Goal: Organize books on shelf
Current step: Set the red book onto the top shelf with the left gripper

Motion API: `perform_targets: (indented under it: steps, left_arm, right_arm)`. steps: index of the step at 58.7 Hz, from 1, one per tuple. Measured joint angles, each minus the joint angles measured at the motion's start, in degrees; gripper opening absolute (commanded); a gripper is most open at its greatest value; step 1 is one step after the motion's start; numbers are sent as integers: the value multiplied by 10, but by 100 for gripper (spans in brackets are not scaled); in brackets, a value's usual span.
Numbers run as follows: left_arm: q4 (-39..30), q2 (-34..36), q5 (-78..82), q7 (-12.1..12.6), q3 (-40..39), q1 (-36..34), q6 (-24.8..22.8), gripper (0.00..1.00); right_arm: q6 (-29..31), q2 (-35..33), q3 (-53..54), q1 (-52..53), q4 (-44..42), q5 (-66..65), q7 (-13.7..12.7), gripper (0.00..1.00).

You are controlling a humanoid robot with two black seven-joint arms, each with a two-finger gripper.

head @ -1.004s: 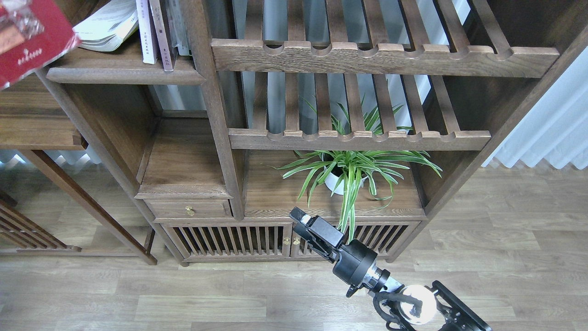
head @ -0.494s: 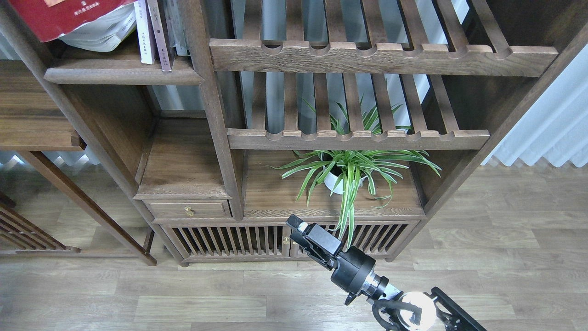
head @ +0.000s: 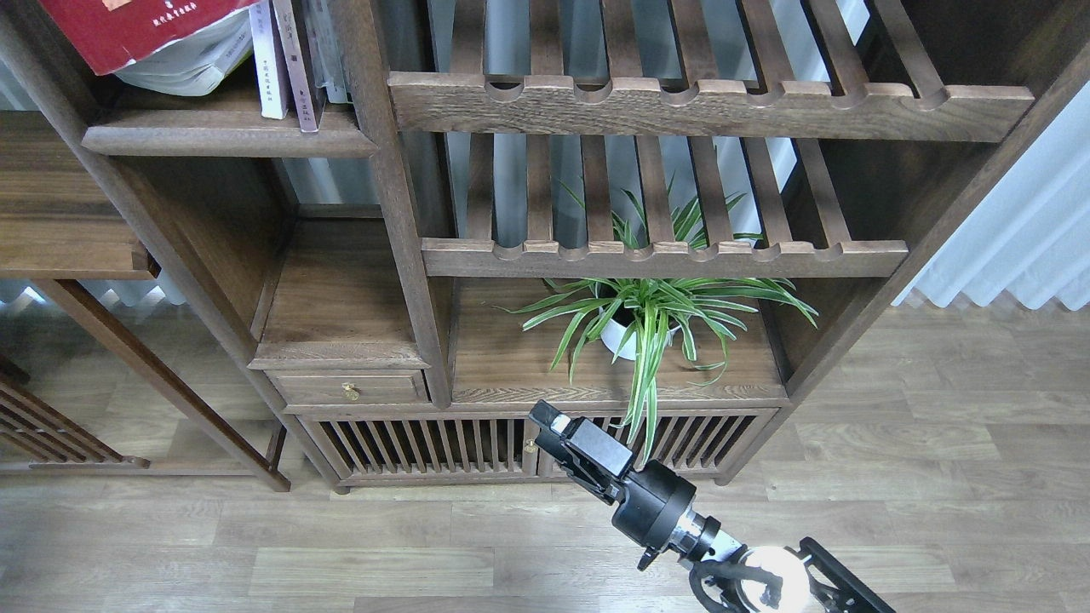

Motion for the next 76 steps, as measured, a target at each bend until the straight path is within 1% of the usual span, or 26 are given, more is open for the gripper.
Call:
perform_targets:
  steps: [7,14,21,36,46,60,76]
  left_arm:
    - [-1,6,-5,13,-1,-6,0,0]
    - [3,6,-6,15,4,-11,0,0]
    - [16,-14,-6,15,7,-28,0,0]
    - [81,-70,7,15,13,-54,0,0]
    - [110,-91,22,15,31,-74,0,0]
    - [176,-100,48,11,54,-132,0,0]
    - [235,-149,77,8,94,-188,0,0]
  right_arm:
    - [0,0,0,1,0,0,0,99]
    - [0,0,1,2,0,0,1,99]
    - [0,0,1,2,0,0,2,99]
    - [0,0,1,4,0,2,3,99]
    - [0,0,1,4,0,3,4,99]
    - [0,0,1,4,0,3,4,99]
    - [0,0,1,6,0,3,4,99]
